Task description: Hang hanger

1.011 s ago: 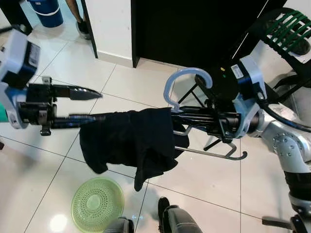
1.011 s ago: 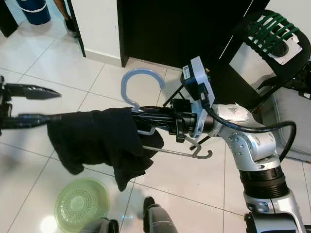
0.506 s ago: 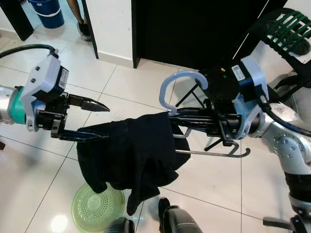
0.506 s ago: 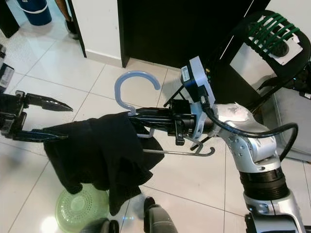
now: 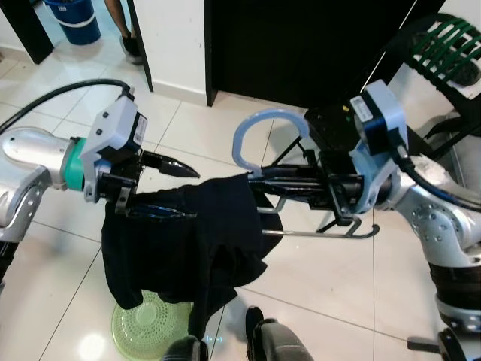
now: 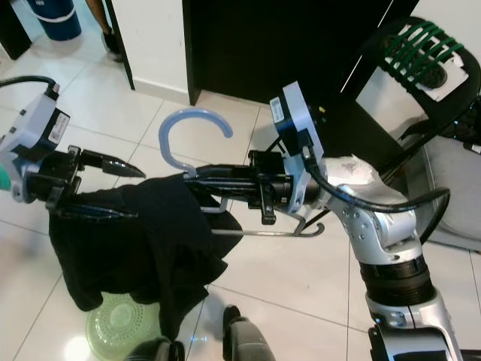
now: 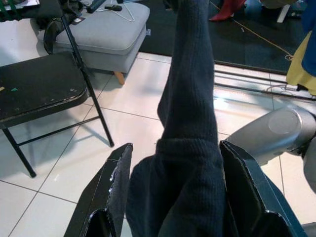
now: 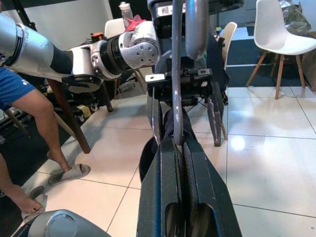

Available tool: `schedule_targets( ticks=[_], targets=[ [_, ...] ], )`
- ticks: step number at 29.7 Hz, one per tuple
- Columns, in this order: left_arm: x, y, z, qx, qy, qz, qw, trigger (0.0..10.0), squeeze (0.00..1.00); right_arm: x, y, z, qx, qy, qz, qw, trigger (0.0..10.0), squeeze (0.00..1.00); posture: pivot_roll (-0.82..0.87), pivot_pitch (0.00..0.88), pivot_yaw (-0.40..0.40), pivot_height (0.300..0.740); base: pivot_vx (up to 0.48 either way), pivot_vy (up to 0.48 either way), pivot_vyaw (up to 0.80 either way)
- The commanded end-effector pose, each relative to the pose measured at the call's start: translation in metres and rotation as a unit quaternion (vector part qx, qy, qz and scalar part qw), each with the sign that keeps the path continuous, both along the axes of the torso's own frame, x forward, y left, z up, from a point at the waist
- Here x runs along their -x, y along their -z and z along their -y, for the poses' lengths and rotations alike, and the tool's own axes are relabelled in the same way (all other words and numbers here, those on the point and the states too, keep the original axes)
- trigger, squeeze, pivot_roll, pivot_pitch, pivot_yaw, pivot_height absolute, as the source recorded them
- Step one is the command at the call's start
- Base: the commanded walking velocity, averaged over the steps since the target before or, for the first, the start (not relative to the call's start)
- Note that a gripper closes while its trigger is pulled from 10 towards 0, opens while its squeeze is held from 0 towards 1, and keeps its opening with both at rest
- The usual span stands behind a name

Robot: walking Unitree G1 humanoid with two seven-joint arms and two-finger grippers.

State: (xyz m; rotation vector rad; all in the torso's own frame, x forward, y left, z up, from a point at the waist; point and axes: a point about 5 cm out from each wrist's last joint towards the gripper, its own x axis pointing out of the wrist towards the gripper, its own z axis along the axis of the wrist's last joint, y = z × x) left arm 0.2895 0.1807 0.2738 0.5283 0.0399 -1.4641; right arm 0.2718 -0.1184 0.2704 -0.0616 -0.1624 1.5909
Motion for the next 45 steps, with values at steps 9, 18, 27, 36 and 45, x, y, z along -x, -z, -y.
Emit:
schedule_targets(
  ticks=[9,18,27,36,45],
  targets=[
    [-0.001,0.006,-0.003,-0.032,0.005,-0.004,0.999,0.0,0.0,0.002,-0.005,-0.002,-0.007,-0.014,0.012,1.0,0.0,0.0,0.01,0.11,0.046,0.74,0.0,0.0,0.0],
    [-0.003,0.006,-0.002,-0.03,0.004,-0.003,1.0,0.0,0.0,0.001,-0.006,-0.002,-0.009,-0.011,0.013,1.0,0.0,0.0,0.01,0.111,0.047,0.74,0.0,0.0,0.0],
    [-0.005,0.007,0.002,-0.014,-0.002,0.0,1.0,0.0,0.0,0.0,-0.006,-0.001,-0.013,-0.003,0.012,1.0,0.0,0.0,0.01,0.115,0.047,0.74,0.0,0.0,0.0],
    [0.011,0.005,0.005,0.029,0.016,-0.021,0.999,10.0,0.0,-0.01,0.01,0.005,0.027,0.06,0.028,0.997,10.0,0.0,0.0,0.124,0.045,0.74,0.0,0.0,0.0],
    [0.015,-0.003,-0.012,0.045,-0.019,-0.015,0.999,10.0,0.0,-0.016,0.001,0.036,0.016,0.142,0.024,0.99,10.0,1.0,0.0,0.132,0.043,0.74,0.0,0.0,0.0]
  ],
)
